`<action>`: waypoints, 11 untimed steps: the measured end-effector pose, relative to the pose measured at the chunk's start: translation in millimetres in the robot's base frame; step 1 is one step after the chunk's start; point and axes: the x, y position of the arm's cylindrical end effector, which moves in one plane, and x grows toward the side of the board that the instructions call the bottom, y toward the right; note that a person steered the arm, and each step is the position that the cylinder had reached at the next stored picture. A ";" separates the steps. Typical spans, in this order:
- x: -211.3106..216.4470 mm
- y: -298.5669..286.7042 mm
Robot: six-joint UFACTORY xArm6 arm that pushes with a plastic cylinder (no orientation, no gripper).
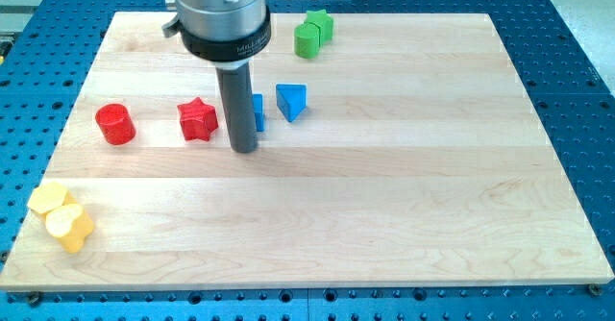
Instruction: Push the blue blocks downwards
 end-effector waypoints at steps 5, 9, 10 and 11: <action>-65.6 46.1; -113.8 -8.1; -93.5 5.4; -73.4 5.6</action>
